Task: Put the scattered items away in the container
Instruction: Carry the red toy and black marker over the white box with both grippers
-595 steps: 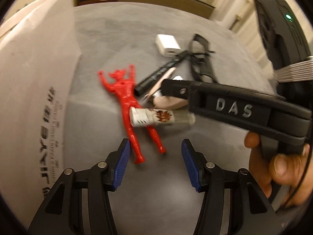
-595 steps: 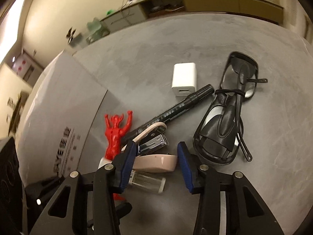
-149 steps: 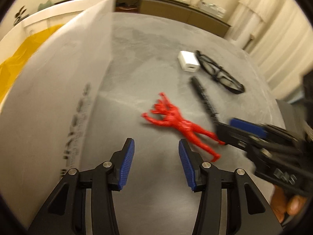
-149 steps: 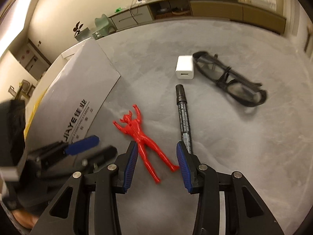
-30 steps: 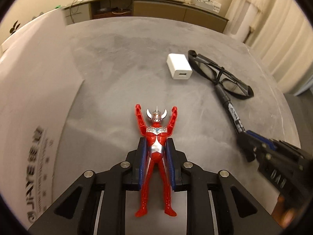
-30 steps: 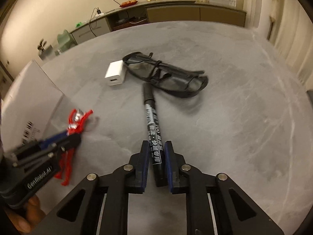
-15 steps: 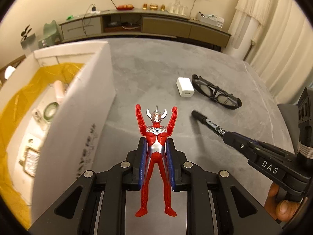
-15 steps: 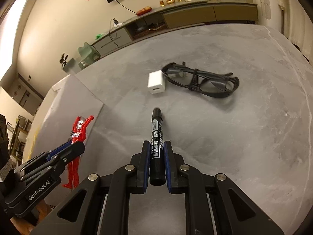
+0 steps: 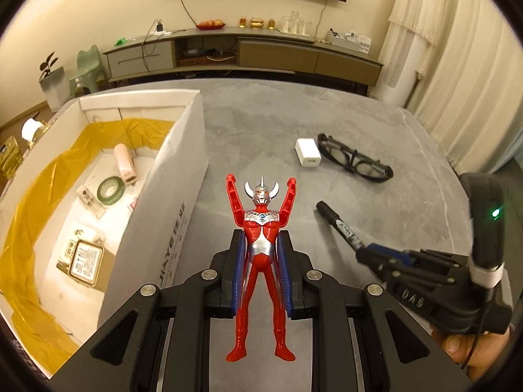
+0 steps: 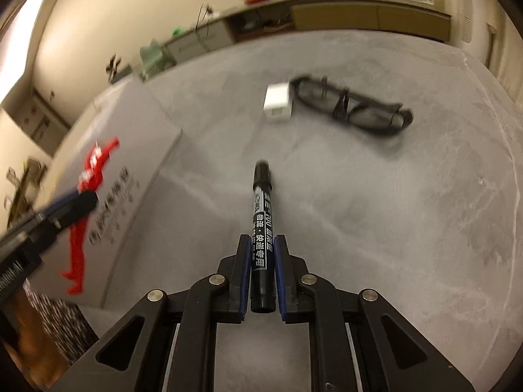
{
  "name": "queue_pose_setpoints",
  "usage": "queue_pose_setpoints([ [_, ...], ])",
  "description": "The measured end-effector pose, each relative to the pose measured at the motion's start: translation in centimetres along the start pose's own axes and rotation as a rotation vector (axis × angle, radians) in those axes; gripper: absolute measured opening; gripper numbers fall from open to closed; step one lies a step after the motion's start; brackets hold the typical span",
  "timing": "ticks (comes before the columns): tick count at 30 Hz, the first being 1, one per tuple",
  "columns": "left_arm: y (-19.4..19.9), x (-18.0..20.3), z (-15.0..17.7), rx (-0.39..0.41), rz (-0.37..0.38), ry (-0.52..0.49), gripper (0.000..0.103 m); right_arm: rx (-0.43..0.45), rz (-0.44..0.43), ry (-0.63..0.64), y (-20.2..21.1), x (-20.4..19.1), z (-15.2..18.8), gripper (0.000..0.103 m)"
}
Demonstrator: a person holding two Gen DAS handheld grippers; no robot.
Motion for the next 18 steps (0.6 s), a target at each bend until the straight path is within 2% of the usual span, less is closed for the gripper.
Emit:
queue_pose_setpoints([
  [3,-1.3,0.3,1.6,-0.055,0.016,-0.020,0.020,-0.050,0.028,0.035,-0.8,-0.3,0.9,0.022],
  [5,-2.4,0.7,2.8,-0.102,0.024,-0.037,0.020,-0.042,0.045,0.036,-1.0,-0.4,0.9,0.041],
  [9,-4.8,0.9,4.5,-0.167,-0.004,-0.053,0.021,-0.010,0.061,0.051,-1.9,-0.9,0.3,0.042],
  [12,-6.6,0.7,5.3,-0.218,-0.021,-0.057,0.023,-0.001,0.082,0.083,-3.0,-1.5,0.3,0.041],
  [13,-6.7,0.9,5.5,-0.207,-0.026,-0.073,0.032,0.004,0.098,0.102,-3.2,-1.8,0.2,0.038],
  [14,-6.8,1.1,5.6,-0.197,-0.030,-0.091,0.040,0.006,0.111,0.120,-3.2,-2.1,0.2,0.027],
  [15,-6.8,1.3,5.7,-0.189,-0.033,-0.109,0.040,0.002,0.115,0.127,-3.2,-2.2,0.2,0.020],
  [16,-6.9,1.4,5.7,-0.186,-0.031,-0.114,0.039,-0.002,0.113,0.125,-3.2,-2.2,0.2,0.015],
  [17,-6.9,1.4,5.7,-0.186,-0.026,-0.111,0.021,-0.005,0.109,0.119,-3.1,-2.1,0.2,0.015],
  [18,-6.9,1.3,5.7,-0.188,-0.022,-0.105,0.021,-0.003,0.096,0.099,-2.9,-1.9,0.2,0.015],
])
Point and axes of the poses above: each gripper's, at about its wrist camera, not at the fingertips, and y roughly against the way its jaws point, x to its right, z to its underside, the point moved 1 cm from there along -y, roughly the way its jaws point, and after that the axes turned 2 degrees about x, right-handed, at the moved point
